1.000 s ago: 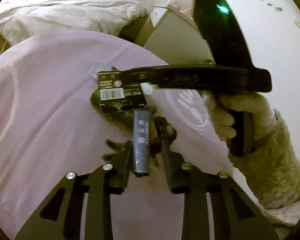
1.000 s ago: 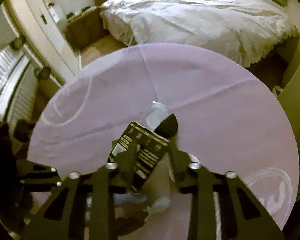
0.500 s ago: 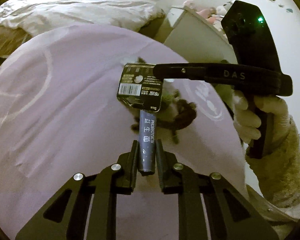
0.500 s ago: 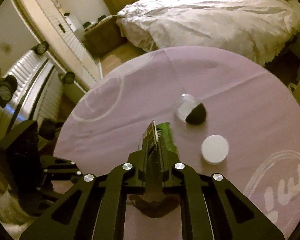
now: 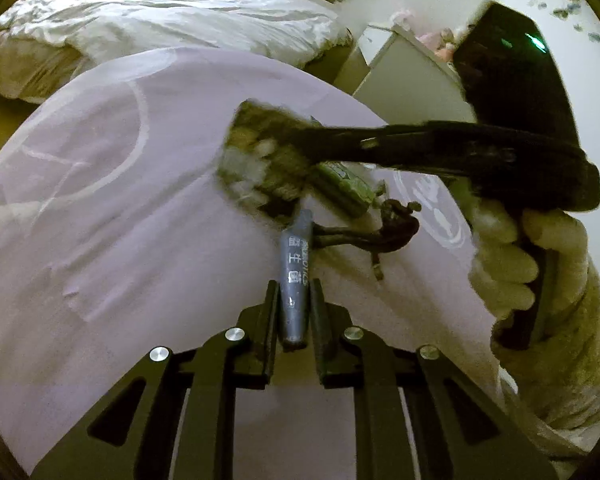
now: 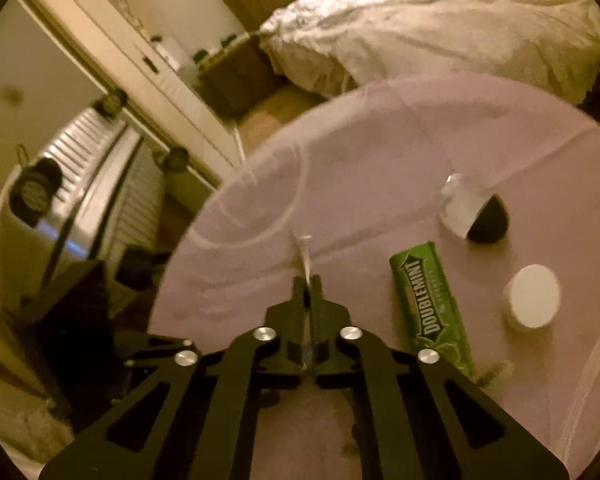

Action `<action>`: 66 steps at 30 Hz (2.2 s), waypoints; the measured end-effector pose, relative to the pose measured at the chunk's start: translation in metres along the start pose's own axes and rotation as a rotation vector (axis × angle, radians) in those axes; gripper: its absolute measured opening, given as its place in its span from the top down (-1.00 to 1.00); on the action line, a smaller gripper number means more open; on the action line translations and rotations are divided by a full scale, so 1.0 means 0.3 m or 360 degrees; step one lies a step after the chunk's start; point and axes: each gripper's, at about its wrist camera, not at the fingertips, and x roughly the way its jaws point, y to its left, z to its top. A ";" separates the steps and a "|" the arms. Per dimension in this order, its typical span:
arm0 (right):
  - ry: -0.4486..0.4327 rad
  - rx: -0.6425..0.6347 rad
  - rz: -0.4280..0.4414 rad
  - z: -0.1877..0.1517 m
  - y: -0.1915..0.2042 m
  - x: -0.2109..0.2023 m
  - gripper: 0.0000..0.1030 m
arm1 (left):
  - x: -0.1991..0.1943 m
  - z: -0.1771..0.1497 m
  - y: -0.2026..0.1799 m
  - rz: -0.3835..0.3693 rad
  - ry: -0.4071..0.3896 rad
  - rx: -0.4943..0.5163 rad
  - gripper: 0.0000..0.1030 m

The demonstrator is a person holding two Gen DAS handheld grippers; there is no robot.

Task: Collect trash
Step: 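Carry the blue tube and black card over the black bin and release both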

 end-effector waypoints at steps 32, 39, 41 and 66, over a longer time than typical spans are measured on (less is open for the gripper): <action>-0.0699 0.0822 -0.0734 -0.619 -0.745 -0.933 0.95 | 0.450 0.235 -0.917 -0.0495 0.0236 0.0578 0.72; -0.0713 0.1010 -0.0811 -0.787 -0.881 -0.987 0.95 | 0.609 0.201 -1.099 -0.0538 0.0361 0.0679 0.72; -0.0713 0.1049 -0.0821 -0.822 -0.903 -0.991 0.95 | 0.640 0.185 -1.118 -0.0533 0.0402 0.0679 0.72; -0.0715 0.1276 -0.0830 -0.988 -1.017 -1.001 -0.04 | 0.725 0.158 -1.239 -0.0310 0.0392 0.0815 -0.66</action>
